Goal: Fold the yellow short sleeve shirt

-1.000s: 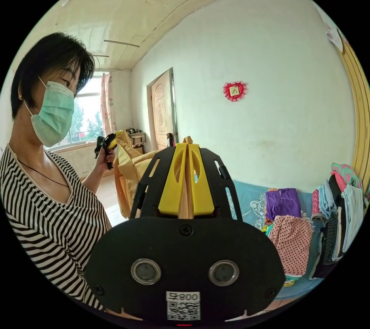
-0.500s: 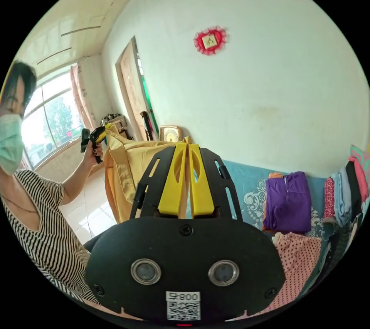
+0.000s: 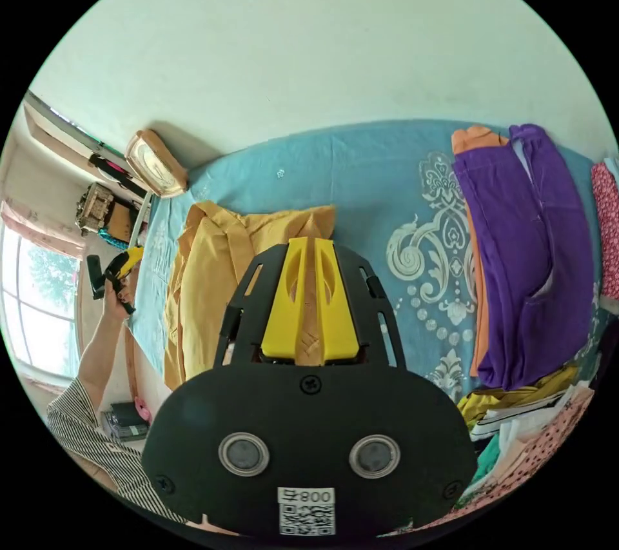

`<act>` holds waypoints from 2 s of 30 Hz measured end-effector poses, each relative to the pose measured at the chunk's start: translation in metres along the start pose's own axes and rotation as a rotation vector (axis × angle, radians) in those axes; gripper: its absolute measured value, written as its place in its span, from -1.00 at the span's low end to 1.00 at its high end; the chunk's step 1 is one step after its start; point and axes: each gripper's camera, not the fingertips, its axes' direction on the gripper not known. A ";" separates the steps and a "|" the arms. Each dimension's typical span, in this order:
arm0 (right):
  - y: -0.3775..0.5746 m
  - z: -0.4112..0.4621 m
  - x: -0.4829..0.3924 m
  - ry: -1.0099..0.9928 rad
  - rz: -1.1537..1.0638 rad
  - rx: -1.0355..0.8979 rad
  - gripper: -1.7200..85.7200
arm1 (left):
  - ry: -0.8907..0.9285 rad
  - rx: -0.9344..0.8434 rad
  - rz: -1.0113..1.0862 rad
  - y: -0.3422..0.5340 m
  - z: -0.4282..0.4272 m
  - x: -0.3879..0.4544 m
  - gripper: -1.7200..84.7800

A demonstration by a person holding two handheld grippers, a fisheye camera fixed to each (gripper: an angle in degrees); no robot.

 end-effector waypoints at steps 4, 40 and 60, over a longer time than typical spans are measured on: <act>0.051 0.028 0.057 -0.008 0.001 -0.037 -0.86 | -0.141 -0.061 -0.119 0.040 -0.019 -0.054 -0.73; -0.039 -0.047 0.343 0.585 0.123 -0.036 -0.96 | -0.593 0.172 -0.140 -0.097 -0.178 -0.150 -0.79; 0.401 -0.019 0.381 0.005 0.153 -0.382 -0.80 | -0.192 -0.375 -0.182 0.173 -0.112 -0.190 -0.78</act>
